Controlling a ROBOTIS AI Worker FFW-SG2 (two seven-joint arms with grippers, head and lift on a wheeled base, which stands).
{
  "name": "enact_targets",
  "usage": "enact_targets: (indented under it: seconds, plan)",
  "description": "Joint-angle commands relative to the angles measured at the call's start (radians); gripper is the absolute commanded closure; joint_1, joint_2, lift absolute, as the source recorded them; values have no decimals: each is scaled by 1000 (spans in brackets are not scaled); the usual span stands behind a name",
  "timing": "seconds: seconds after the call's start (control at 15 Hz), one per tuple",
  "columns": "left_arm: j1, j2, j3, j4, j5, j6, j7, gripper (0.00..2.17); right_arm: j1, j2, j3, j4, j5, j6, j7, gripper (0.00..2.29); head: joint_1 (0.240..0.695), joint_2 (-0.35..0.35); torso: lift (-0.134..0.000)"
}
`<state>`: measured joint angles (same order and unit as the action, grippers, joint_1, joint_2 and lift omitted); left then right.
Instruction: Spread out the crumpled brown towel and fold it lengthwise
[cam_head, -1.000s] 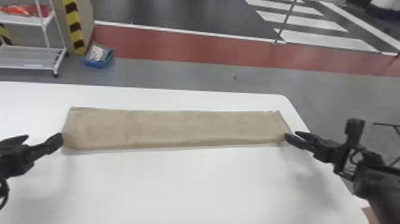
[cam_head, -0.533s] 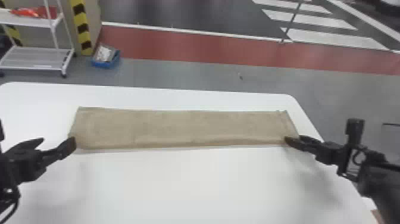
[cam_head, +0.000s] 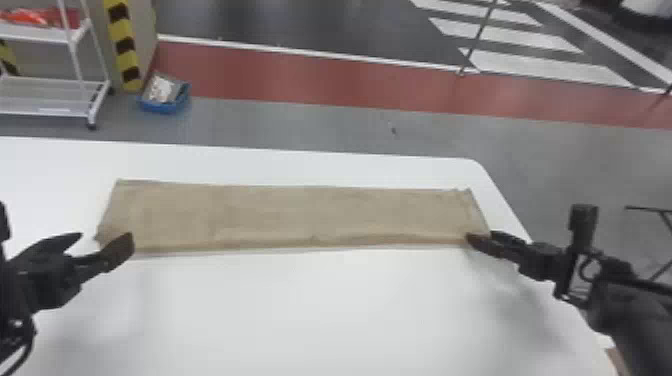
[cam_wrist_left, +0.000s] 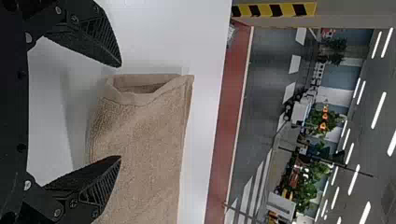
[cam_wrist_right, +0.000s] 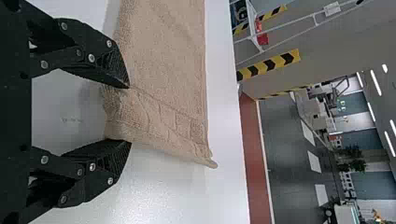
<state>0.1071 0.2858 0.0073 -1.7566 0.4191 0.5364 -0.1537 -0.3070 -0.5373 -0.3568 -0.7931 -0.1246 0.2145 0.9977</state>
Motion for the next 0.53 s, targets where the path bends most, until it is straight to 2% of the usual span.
enact_targets:
  seconds: [0.0, 0.13, 0.2, 0.27, 0.33, 0.4, 0.47]
  plan:
    - [-24, 0, -18, 43, -11, -16, -4, 228, 0, -1, -11, 0, 6, 0, 4, 670, 695, -268, -124]
    - [-32, 3, -15, 54, -11, -19, -14, 498, 0, -4, -14, 0, 8, 0, 7, 704, 695, -275, -124]
    - [-32, 1, -7, 51, -6, -16, -12, 799, 0, -4, -14, 0, 8, 0, 10, 714, 695, -276, -124]
    - [-26, 1, 2, 42, -2, -16, -7, 1116, -3, -7, -14, 0, 10, 0, 10, 890, 695, -275, -124]
    - [-18, 4, 5, 31, 0, -9, -4, 1355, -6, -7, -14, 2, 10, 0, 10, 971, 695, -274, -124]
    - [-17, 7, 7, 17, -2, 6, 2, 1517, -7, -7, -14, 0, 11, 0, 12, 988, 695, -271, -124]
    - [-14, 9, 10, 3, -3, 21, 9, 1541, -10, -7, -14, 0, 13, 0, 12, 1166, 695, -268, -124]
